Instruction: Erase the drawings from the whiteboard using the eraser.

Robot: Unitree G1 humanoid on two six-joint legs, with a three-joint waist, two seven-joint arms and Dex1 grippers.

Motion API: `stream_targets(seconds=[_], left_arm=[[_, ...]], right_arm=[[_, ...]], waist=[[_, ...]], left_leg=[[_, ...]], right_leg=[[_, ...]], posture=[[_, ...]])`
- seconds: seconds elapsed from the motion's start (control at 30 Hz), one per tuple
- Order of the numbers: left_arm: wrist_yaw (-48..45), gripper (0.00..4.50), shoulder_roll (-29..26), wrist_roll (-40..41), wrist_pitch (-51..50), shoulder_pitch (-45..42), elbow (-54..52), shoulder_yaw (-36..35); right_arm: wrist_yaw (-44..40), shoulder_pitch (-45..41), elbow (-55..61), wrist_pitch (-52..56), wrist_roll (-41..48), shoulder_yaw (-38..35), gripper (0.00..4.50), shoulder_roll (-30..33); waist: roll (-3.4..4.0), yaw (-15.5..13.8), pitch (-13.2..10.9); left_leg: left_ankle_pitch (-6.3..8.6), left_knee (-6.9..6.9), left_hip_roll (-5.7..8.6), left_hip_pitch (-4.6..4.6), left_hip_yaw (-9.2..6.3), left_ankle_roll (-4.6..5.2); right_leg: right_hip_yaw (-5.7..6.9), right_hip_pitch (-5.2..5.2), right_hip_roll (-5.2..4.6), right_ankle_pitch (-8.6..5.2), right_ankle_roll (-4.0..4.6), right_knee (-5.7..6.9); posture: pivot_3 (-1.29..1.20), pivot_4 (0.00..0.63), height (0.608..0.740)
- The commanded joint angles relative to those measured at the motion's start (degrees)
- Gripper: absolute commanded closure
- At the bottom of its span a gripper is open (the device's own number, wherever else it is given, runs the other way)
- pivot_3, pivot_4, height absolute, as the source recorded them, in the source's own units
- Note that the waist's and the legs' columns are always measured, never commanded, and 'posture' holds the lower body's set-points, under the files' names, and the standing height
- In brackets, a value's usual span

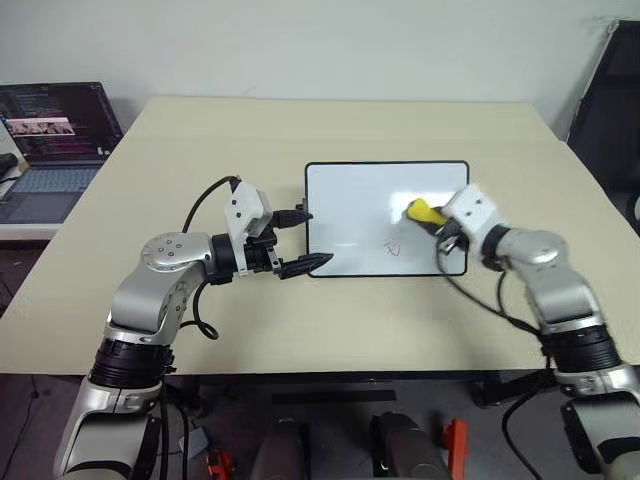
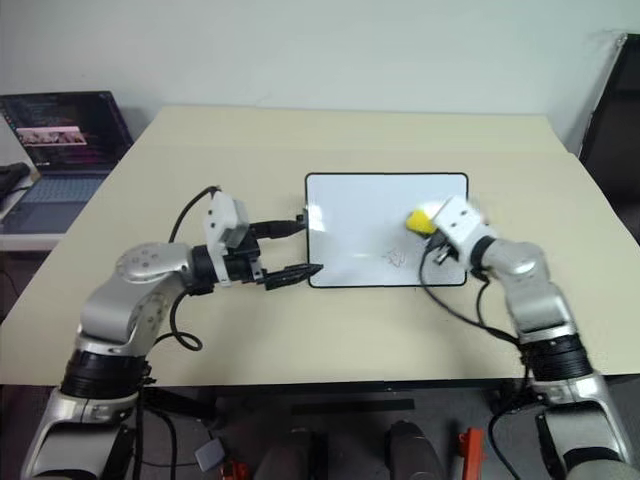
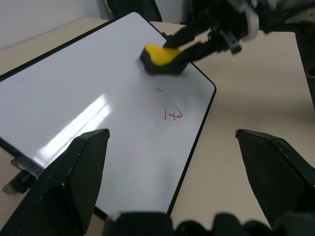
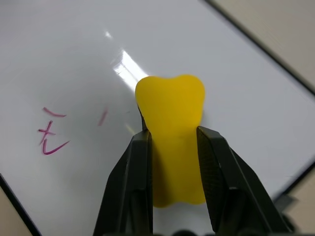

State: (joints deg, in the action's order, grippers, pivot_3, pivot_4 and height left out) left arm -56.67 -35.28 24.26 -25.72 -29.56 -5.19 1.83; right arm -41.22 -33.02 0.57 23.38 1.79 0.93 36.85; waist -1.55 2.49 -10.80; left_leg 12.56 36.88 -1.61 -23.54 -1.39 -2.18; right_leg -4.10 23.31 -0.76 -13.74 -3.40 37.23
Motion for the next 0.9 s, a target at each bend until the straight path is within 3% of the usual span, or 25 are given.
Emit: stream_targets(seconds=[0.03,0.4,0.9], left_arm=[[0.3,0.0,0.1,0.1,1.3,-1.5,-0.5,-1.2],[-1.4,0.0,0.1,-0.3,1.1,-3.4,0.8,-0.2],[-2.1,0.0,-1.0,0.0,-0.5,-2.8,-0.7,-0.5]], right_arm=[[-3.8,-0.8,3.8,1.4,4.6,-6.2,3.54,5.0],[-16.9,11.4,10.8,5.0,11.6,-12.9,3.54,21.7],[-16.4,11.2,10.4,4.1,12.8,-11.0,3.54,22.7]], waist=[[0.0,-0.2,0.0],[0.0,-0.5,0.0],[0.0,-0.3,0.0]], left_leg=[[0.01,-0.03,0.0,-0.01,0.0,-0.01],[0.08,-0.03,0.02,-0.22,0.01,-0.05],[0.08,0.02,0.02,-0.22,0.01,-0.05]], right_leg=[[0.0,0.0,0.0,-0.01,0.02,-0.03],[0.02,0.12,-0.04,-0.07,0.08,-0.14],[0.01,0.12,-0.03,-0.19,-0.14,-0.1]], posture=[[0.0,0.15,0.74],[0.0,0.15,0.74],[0.0,0.15,0.74]])
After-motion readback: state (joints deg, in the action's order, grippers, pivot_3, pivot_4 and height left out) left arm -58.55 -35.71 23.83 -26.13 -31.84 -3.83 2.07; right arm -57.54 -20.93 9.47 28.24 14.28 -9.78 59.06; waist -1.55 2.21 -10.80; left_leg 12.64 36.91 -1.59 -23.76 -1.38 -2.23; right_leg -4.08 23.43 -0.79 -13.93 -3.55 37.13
